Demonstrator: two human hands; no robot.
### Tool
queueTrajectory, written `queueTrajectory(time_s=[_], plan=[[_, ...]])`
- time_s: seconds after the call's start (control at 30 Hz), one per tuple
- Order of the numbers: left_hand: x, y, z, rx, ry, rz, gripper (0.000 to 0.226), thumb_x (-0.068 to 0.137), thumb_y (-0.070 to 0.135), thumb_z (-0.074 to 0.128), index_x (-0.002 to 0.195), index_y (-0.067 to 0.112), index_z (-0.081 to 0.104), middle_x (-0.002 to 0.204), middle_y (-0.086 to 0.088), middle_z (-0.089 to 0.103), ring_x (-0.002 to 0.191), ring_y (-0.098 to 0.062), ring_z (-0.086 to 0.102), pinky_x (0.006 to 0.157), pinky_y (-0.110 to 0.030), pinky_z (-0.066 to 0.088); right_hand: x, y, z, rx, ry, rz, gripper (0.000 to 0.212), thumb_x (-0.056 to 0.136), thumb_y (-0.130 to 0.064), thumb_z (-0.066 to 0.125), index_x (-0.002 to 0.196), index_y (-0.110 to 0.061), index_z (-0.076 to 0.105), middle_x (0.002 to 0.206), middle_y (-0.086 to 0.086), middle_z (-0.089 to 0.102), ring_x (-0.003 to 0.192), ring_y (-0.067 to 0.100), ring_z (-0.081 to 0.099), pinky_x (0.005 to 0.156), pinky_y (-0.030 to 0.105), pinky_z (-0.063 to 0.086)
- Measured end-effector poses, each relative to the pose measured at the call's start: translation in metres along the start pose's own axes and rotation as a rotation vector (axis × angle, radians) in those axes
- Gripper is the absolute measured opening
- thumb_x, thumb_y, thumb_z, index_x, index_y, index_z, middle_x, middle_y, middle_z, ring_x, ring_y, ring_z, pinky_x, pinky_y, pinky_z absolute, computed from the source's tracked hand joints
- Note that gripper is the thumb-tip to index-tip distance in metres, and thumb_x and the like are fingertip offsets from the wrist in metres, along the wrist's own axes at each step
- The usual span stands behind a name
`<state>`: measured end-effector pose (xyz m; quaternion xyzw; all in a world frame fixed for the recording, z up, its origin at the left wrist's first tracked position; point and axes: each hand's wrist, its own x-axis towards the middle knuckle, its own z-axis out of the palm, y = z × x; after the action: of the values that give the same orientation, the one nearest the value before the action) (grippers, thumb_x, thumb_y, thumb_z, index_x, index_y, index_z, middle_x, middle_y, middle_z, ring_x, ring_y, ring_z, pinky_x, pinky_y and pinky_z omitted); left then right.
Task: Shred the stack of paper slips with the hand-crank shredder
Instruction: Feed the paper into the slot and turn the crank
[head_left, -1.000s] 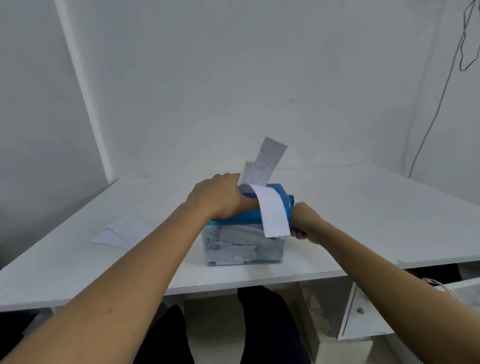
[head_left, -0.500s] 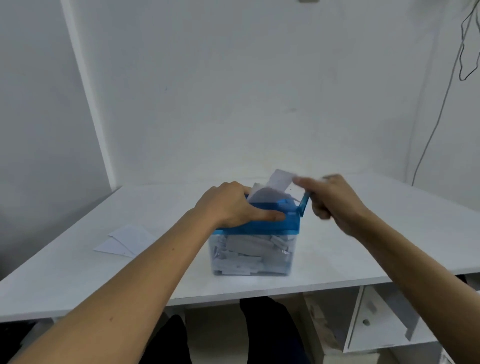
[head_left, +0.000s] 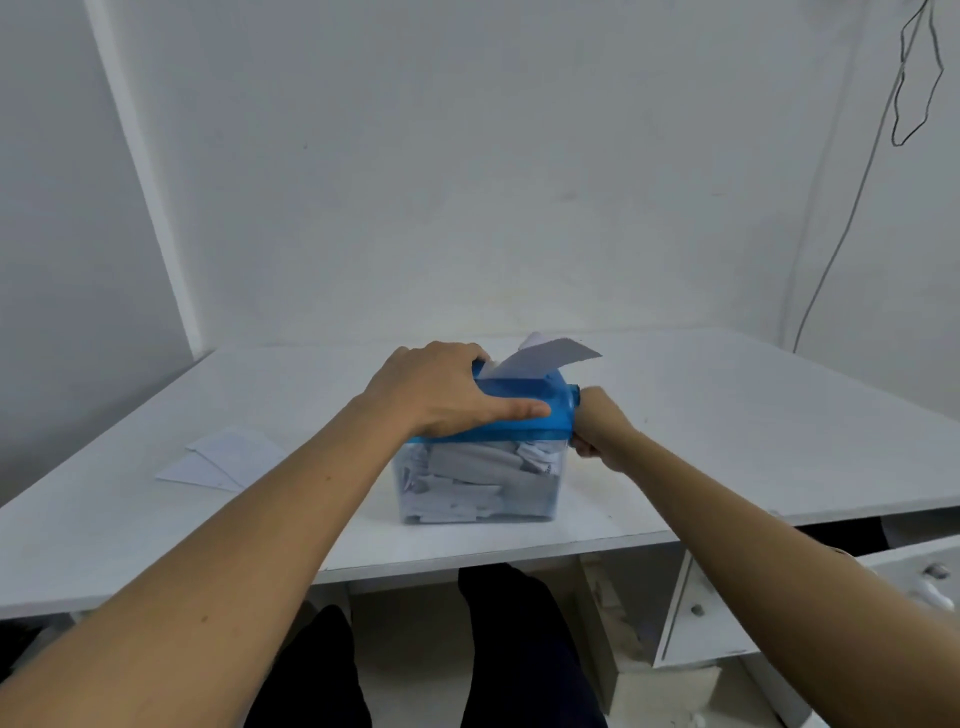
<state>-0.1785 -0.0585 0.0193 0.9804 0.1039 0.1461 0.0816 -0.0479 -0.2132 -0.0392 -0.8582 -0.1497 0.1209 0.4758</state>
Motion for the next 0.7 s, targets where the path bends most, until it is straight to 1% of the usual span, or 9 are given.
queueTrajectory(time_s=[0.13, 0.23, 0.3, 0.37, 0.4, 0.5, 0.57, 0.63, 0.7], plan=[[-0.002, 0.006, -0.003, 0.052, -0.03, -0.035, 0.098, 0.06, 0.1, 0.043, 0.126, 0.031, 0.059, 0.121, 0.011, 0.064, 0.103, -0.018, 0.059, 0.091, -0.037, 0.046, -0.026, 0.014, 0.002, -0.04, -0.012, 0.034, 0.032, 0.101, -0.01, 0.048, 0.07, -0.006, 0.056, 0.058, 0.006, 0.058, 0.044, 0.013, 0.045, 0.044, 0.021, 0.036], [-0.001, 0.007, -0.006, 0.042, -0.061, -0.055, 0.104, 0.06, 0.1, 0.044, 0.139, 0.034, 0.053, 0.137, 0.012, 0.059, 0.118, -0.018, 0.057, 0.099, -0.038, 0.044, -0.054, 0.014, -0.005, -0.02, 0.006, -0.026, 0.048, 0.105, -0.025, 0.043, 0.069, -0.001, 0.063, 0.055, 0.008, 0.064, 0.038, 0.013, 0.051, 0.043, 0.022, 0.04], [-0.001, 0.007, -0.006, 0.034, -0.077, -0.059, 0.105, 0.06, 0.099, 0.046, 0.144, 0.036, 0.049, 0.142, 0.012, 0.056, 0.123, -0.019, 0.055, 0.101, -0.039, 0.044, -0.075, 0.012, -0.013, -0.05, 0.012, -0.085, 0.052, 0.105, -0.027, 0.041, 0.066, 0.0, 0.063, 0.054, 0.01, 0.065, 0.037, 0.014, 0.053, 0.043, 0.022, 0.041], [0.0, 0.008, -0.008, 0.024, -0.092, -0.055, 0.104, 0.06, 0.099, 0.047, 0.143, 0.037, 0.049, 0.14, 0.013, 0.056, 0.12, -0.019, 0.056, 0.1, -0.038, 0.044, -0.093, 0.001, -0.028, -0.003, 0.009, -0.145, 0.052, 0.104, -0.028, 0.044, 0.062, -0.002, 0.061, 0.054, 0.013, 0.065, 0.038, 0.018, 0.053, 0.044, 0.024, 0.041], [0.0, 0.007, -0.007, 0.021, -0.094, -0.055, 0.103, 0.059, 0.1, 0.046, 0.141, 0.038, 0.049, 0.137, 0.014, 0.058, 0.117, -0.019, 0.056, 0.098, -0.038, 0.045, -0.097, -0.005, -0.035, 0.077, 0.001, -0.178, 0.05, 0.102, -0.029, 0.046, 0.06, -0.004, 0.059, 0.053, 0.013, 0.062, 0.038, 0.02, 0.051, 0.045, 0.026, 0.041], [0.001, 0.004, -0.004, 0.001, -0.095, -0.053, 0.103, 0.055, 0.103, 0.042, 0.136, 0.041, 0.052, 0.128, 0.017, 0.06, 0.107, -0.017, 0.056, 0.094, -0.038, 0.046, -0.092, -0.027, -0.05, 0.308, -0.027, -0.225, 0.044, 0.098, -0.033, 0.057, 0.06, -0.011, 0.049, 0.05, 0.005, 0.044, 0.042, 0.018, 0.037, 0.044, 0.027, 0.035], [0.001, 0.003, -0.004, -0.004, -0.09, -0.043, 0.103, 0.055, 0.103, 0.043, 0.137, 0.04, 0.051, 0.128, 0.017, 0.059, 0.108, -0.017, 0.053, 0.095, -0.037, 0.044, -0.075, -0.038, -0.051, 0.357, 0.028, -0.264, 0.042, 0.095, -0.029, 0.062, 0.059, -0.012, 0.048, 0.048, 0.002, 0.037, 0.042, 0.018, 0.032, 0.044, 0.027, 0.033], [0.001, 0.003, -0.006, -0.013, -0.086, -0.033, 0.101, 0.06, 0.1, 0.045, 0.138, 0.038, 0.051, 0.13, 0.017, 0.058, 0.107, -0.016, 0.051, 0.096, -0.037, 0.042, -0.053, -0.05, -0.048, 0.319, 0.146, -0.305, 0.042, 0.093, -0.03, 0.063, 0.057, -0.011, 0.052, 0.044, 0.001, 0.044, 0.038, 0.017, 0.038, 0.046, 0.028, 0.038], [0.001, 0.003, -0.006, 0.006, -0.086, -0.007, 0.098, 0.063, 0.098, 0.045, 0.138, 0.035, 0.051, 0.13, 0.016, 0.058, 0.104, -0.014, 0.05, 0.097, -0.037, 0.041, -0.031, -0.059, -0.045, 0.269, 0.246, -0.316, 0.04, 0.091, -0.034, 0.061, 0.06, -0.009, 0.058, 0.046, -0.001, 0.054, 0.04, 0.015, 0.048, 0.05, 0.029, 0.045]])
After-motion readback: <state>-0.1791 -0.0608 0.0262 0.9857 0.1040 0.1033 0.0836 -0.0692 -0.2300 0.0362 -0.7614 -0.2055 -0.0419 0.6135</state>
